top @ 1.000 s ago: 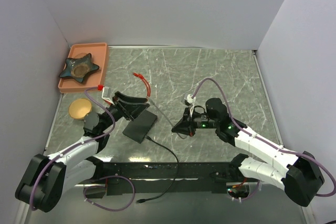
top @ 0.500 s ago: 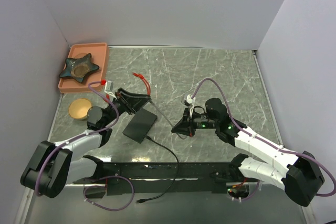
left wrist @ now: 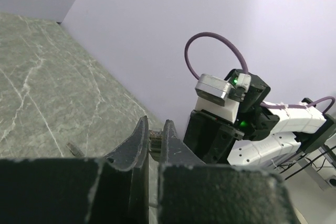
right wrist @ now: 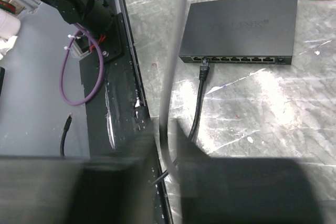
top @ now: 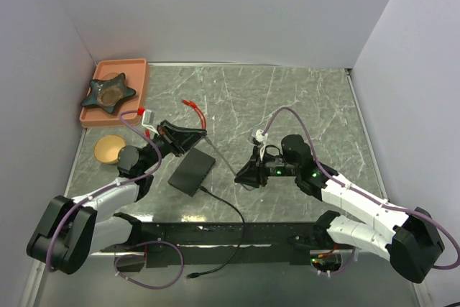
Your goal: Insert the plug into the switch port
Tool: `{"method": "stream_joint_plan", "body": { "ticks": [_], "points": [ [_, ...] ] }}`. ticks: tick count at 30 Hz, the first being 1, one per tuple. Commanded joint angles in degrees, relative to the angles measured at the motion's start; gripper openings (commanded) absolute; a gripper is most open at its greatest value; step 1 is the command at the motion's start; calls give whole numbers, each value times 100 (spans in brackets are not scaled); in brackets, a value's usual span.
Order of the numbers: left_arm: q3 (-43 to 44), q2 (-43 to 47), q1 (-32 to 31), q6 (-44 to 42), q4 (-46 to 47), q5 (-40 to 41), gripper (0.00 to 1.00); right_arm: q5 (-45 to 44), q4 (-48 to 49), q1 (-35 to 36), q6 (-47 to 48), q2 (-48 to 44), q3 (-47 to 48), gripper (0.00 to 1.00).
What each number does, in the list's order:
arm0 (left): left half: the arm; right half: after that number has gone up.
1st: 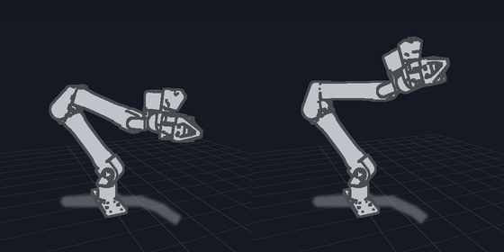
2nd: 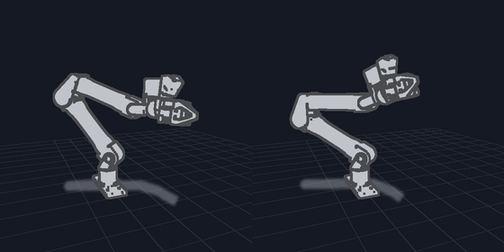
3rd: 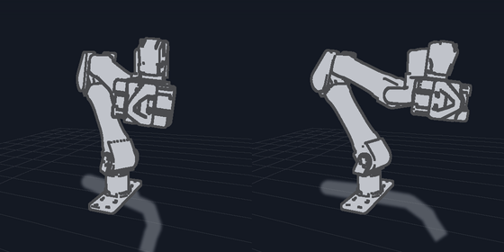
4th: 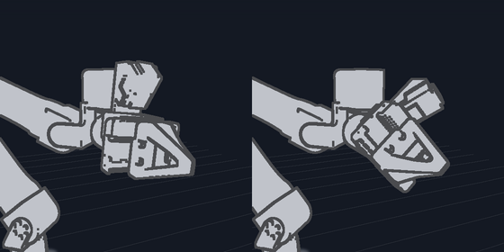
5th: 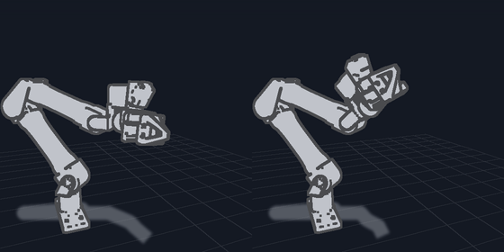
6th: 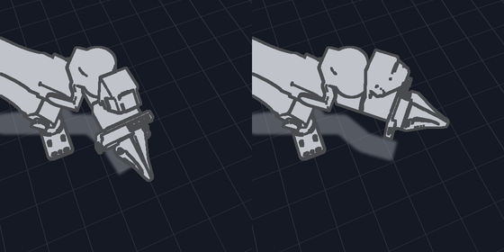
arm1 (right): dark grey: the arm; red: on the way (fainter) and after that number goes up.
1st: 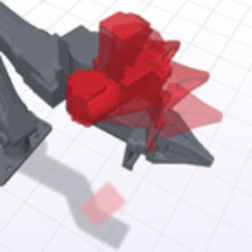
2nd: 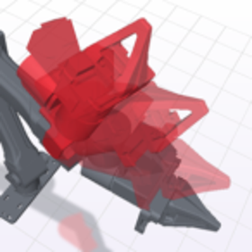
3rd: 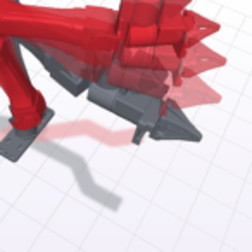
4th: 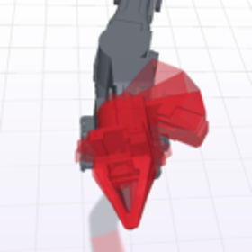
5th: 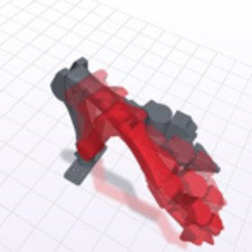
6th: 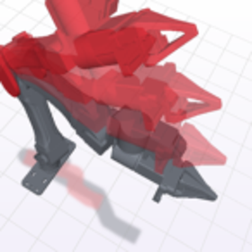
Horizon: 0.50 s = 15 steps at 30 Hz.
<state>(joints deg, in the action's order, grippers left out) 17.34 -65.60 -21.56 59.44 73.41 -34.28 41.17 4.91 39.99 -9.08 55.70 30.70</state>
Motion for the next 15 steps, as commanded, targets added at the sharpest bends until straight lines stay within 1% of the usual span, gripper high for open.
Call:
{"method": "stream_joint_plan", "body": {
  "ticks": [1, 2, 4, 7, 12, 15],
  "points": [
    [59, 346, -50, -187, 263, -87, 1, -126, 142, 44, 38, -24, 287, 47],
    [59, 390, -67, -265, 184, -96, 1, -161, 160, 44, 47, -59, 366, 61],
    [50, 548, -137, -354, 43, -149, 1, -197, 300, 44, 38, -59, 463, 75],
    [-12, 759, -261, -433, -54, -193, 1, -153, 502, 44, 12, 45, 753, 85],
    [-12, 1058, -576, -723, -545, -114, 1, 180, 1116, 0, -357, 467, 1192, 86],
    [-126, 1234, -726, -802, -608, 140, 1, 339, 1618, 18, -752, 722, 1368, 85]
  ]
}}
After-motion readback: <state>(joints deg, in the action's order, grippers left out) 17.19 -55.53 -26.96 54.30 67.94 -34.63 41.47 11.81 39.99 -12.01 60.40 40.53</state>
